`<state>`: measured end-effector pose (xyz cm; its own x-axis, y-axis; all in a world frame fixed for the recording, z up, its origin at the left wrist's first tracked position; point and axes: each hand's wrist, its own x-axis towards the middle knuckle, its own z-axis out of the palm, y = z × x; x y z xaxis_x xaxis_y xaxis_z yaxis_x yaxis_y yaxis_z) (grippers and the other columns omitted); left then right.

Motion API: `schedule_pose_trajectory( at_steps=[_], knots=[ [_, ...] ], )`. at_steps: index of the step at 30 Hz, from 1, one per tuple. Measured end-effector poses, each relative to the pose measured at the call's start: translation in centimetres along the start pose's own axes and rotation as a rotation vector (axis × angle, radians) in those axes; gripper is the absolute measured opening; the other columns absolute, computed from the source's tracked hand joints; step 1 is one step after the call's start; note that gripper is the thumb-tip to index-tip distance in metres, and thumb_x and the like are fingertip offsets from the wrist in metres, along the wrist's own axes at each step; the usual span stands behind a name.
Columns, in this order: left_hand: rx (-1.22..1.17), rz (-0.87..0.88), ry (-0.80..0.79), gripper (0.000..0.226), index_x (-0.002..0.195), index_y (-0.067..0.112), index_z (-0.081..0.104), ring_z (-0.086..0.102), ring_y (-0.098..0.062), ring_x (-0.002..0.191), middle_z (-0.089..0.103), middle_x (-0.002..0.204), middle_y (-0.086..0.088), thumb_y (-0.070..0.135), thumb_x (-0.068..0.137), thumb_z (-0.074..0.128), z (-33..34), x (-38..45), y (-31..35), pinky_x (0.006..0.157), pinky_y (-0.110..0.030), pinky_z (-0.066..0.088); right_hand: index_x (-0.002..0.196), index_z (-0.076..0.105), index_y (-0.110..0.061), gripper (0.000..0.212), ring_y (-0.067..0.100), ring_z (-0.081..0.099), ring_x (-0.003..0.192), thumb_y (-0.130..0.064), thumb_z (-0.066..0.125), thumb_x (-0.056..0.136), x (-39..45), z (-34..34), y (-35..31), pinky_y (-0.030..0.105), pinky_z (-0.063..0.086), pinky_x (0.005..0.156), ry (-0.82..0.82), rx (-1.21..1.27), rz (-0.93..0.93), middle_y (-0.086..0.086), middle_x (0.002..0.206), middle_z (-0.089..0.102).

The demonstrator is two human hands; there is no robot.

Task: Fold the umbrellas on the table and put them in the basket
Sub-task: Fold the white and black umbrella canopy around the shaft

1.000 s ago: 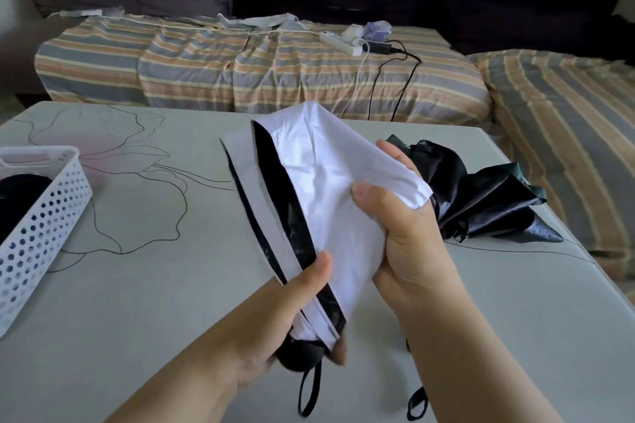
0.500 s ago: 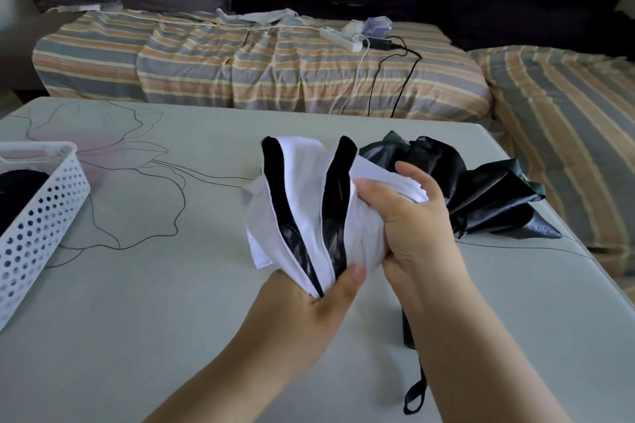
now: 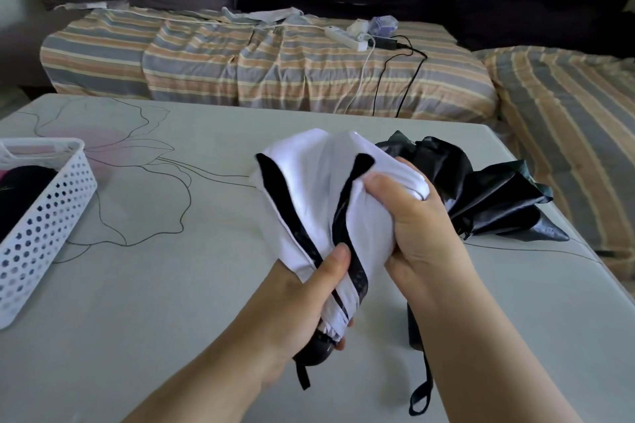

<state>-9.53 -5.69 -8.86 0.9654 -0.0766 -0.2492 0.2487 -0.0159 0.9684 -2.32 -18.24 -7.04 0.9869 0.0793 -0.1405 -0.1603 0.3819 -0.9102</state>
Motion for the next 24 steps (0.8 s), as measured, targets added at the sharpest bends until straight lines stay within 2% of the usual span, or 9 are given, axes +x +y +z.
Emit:
schedule_pose_trajectory(
  at_steps=[3, 7, 10, 12, 14, 16, 19, 21, 24],
  knots=[
    [0.136, 0.120, 0.095, 0.051, 0.060, 0.015, 0.056, 0.054, -0.013, 0.041, 0.056, 0.043, 0.002, 0.062, 0.079, 0.049, 0.2, 0.2, -0.6, 0.051, -0.022, 0.044, 0.128, 0.053, -0.017, 0.087, 0.027, 0.070, 0.096, -0.035, 0.089, 0.051, 0.1, 0.4, 1.0, 0.049, 0.056, 0.085, 0.111, -0.084, 0.020, 0.013, 0.113, 0.068],
    [0.195, 0.144, 0.130, 0.056, 0.061, 0.004, 0.055, 0.051, -0.023, 0.041, 0.055, 0.047, -0.014, 0.055, 0.084, 0.053, 0.5, 0.2, -1.2, 0.042, -0.021, 0.037, 0.108, 0.056, -0.006, 0.056, 0.026, 0.067, 0.083, -0.015, 0.084, 0.061, 0.3, 0.2, 1.2, 0.044, 0.055, 0.073, 0.121, -0.071, 0.013, 0.009, 0.096, 0.067],
    [0.130, 0.118, 0.001, 0.047, 0.061, 0.009, 0.059, 0.058, -0.030, 0.051, 0.060, 0.057, -0.021, 0.054, 0.076, 0.060, -0.1, 0.0, -0.9, 0.054, -0.028, 0.046, 0.116, 0.055, -0.024, 0.053, 0.024, 0.071, 0.085, -0.005, 0.077, 0.072, 0.4, -0.3, 0.8, 0.041, 0.059, 0.072, 0.134, -0.020, 0.003, 0.005, 0.102, 0.068],
    [0.008, -0.002, -0.143, 0.043, 0.077, 0.013, 0.068, 0.067, -0.032, 0.064, 0.070, 0.073, -0.016, 0.054, 0.071, 0.056, -0.9, -0.4, -0.1, 0.061, -0.029, 0.053, 0.113, 0.055, -0.032, 0.053, 0.024, 0.072, 0.085, -0.003, 0.074, 0.073, 0.3, -0.4, 0.6, 0.042, 0.060, 0.073, 0.090, 0.007, -0.003, 0.007, 0.104, 0.068],
    [-0.057, -0.093, -0.274, 0.056, 0.090, 0.013, 0.069, 0.068, -0.028, 0.066, 0.073, 0.078, -0.011, 0.064, 0.074, 0.051, -0.8, 0.1, 0.1, 0.062, -0.029, 0.054, 0.110, 0.055, -0.035, 0.057, 0.026, 0.072, 0.087, -0.005, 0.075, 0.066, 0.2, -0.3, 0.6, 0.045, 0.059, 0.076, 0.022, 0.040, 0.006, 0.008, 0.105, 0.070],
    [-0.026, -0.092, -0.175, 0.068, 0.086, 0.014, 0.063, 0.066, -0.018, 0.058, 0.072, 0.067, -0.002, 0.079, 0.068, 0.053, -0.4, 1.1, -0.5, 0.064, -0.029, 0.054, 0.112, 0.056, -0.035, 0.059, 0.026, 0.072, 0.088, -0.011, 0.073, 0.061, 0.2, -0.2, 0.8, 0.042, 0.059, 0.074, -0.015, 0.056, 0.003, 0.007, 0.103, 0.072],
    [0.049, -0.037, -0.075, 0.052, 0.088, 0.019, 0.057, 0.057, -0.022, 0.046, 0.067, 0.060, -0.006, 0.067, 0.072, 0.044, 0.0, 0.8, -0.4, 0.049, -0.025, 0.046, 0.127, 0.052, -0.024, 0.073, 0.030, 0.069, 0.097, -0.017, 0.079, 0.060, 0.4, -0.4, 1.1, 0.050, 0.056, 0.083, -0.008, -0.003, -0.006, 0.012, 0.116, 0.067],
    [0.104, 0.006, -0.030, 0.052, 0.091, 0.017, 0.056, 0.054, -0.024, 0.042, 0.065, 0.058, -0.008, 0.063, 0.073, 0.040, 0.1, 0.1, -0.2, 0.044, -0.025, 0.043, 0.132, 0.048, -0.023, 0.082, 0.031, 0.068, 0.099, -0.025, 0.086, 0.059, 0.4, -0.3, 1.3, 0.053, 0.056, 0.083, 0.055, -0.088, 0.005, 0.011, 0.121, 0.063],
    [0.236, 0.095, 0.120, 0.058, 0.072, 0.012, 0.059, 0.049, -0.015, 0.037, 0.060, 0.050, -0.007, 0.067, 0.079, 0.040, 0.0, 0.2, -1.0, 0.042, -0.021, 0.038, 0.133, 0.047, -0.026, 0.093, 0.028, 0.068, 0.099, -0.037, 0.091, 0.052, 0.6, -0.2, 2.0, 0.051, 0.057, 0.080, 0.133, -0.163, 0.023, 0.008, 0.122, 0.063]
  ],
)
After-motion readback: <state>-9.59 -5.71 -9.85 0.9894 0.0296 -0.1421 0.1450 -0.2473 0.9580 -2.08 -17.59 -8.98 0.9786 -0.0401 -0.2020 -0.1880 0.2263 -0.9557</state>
